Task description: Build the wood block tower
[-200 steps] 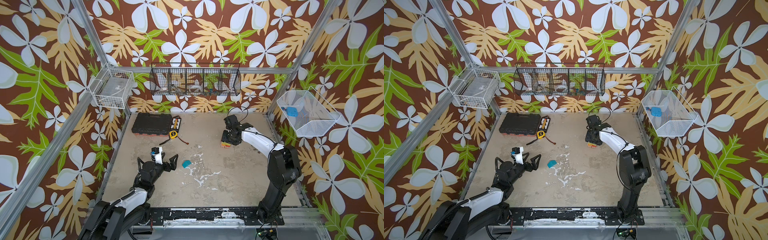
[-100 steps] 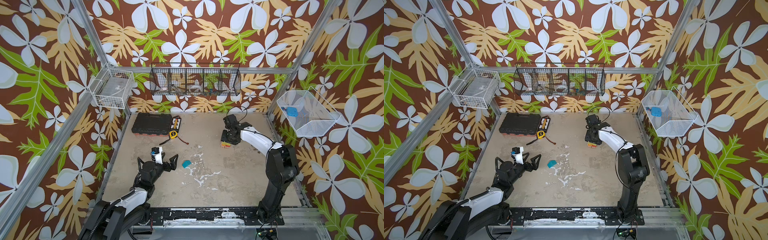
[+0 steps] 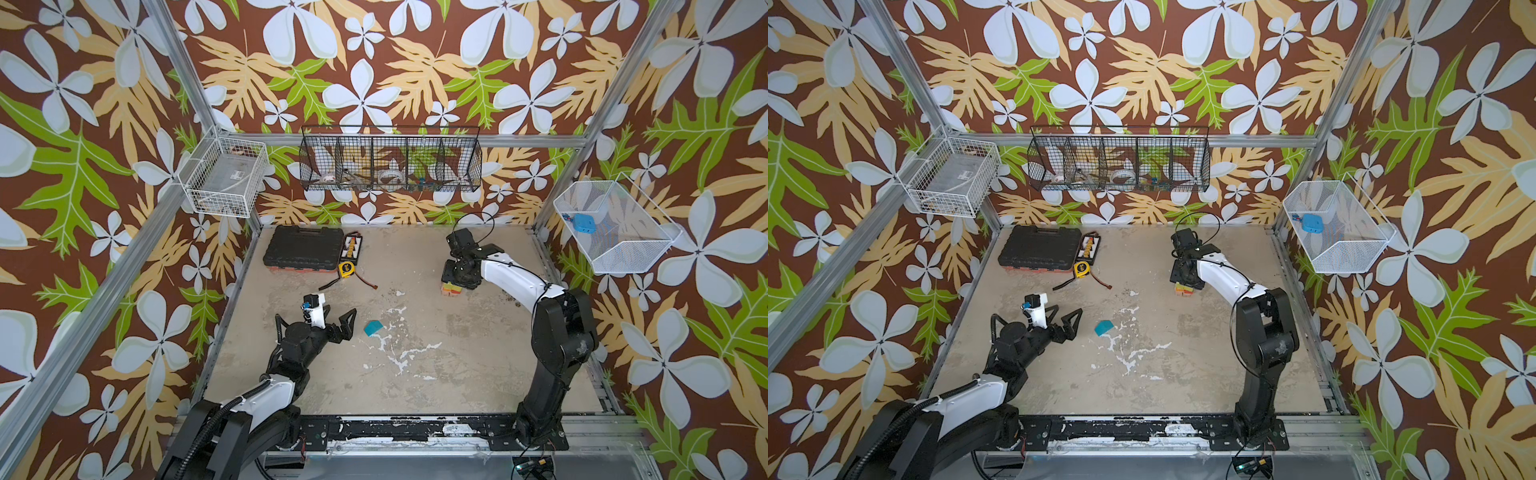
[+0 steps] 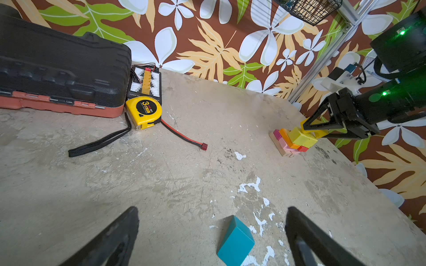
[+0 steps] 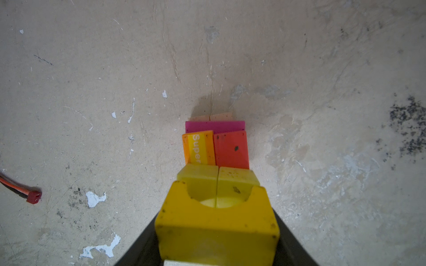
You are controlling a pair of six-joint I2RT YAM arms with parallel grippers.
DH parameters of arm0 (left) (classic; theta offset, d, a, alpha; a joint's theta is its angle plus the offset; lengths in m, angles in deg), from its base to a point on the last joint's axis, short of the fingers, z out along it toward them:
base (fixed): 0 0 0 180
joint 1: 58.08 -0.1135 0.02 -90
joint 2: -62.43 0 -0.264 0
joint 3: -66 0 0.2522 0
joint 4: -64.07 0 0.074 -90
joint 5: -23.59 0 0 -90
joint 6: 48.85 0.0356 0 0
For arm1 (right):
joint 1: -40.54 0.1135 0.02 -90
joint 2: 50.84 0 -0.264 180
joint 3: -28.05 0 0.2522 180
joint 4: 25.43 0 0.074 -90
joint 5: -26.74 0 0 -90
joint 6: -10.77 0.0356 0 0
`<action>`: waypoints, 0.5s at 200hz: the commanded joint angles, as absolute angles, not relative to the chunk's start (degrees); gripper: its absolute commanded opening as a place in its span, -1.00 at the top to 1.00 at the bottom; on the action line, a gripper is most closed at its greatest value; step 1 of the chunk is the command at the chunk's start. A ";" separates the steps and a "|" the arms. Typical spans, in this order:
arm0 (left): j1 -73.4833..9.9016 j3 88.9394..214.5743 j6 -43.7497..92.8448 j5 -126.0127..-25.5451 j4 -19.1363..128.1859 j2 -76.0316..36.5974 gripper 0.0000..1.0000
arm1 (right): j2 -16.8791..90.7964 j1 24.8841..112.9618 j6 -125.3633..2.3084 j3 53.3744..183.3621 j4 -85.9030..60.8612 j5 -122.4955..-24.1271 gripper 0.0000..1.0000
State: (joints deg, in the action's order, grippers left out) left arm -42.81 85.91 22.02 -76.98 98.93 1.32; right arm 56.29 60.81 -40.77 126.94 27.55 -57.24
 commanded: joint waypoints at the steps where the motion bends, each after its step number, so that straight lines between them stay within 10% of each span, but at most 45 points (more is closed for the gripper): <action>1: -42.75 86.38 22.66 -76.87 100.71 1.24 -1.00 | 55.60 60.78 -41.35 126.55 27.93 -56.92 -0.20; 100: -42.70 86.52 22.65 -76.88 100.67 1.08 -1.00 | 54.89 60.83 -41.78 125.84 27.33 -57.77 -0.35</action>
State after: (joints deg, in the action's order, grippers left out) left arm -42.79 85.91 22.52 -76.98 98.95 1.22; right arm 55.63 60.81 -41.14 126.15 27.44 -57.48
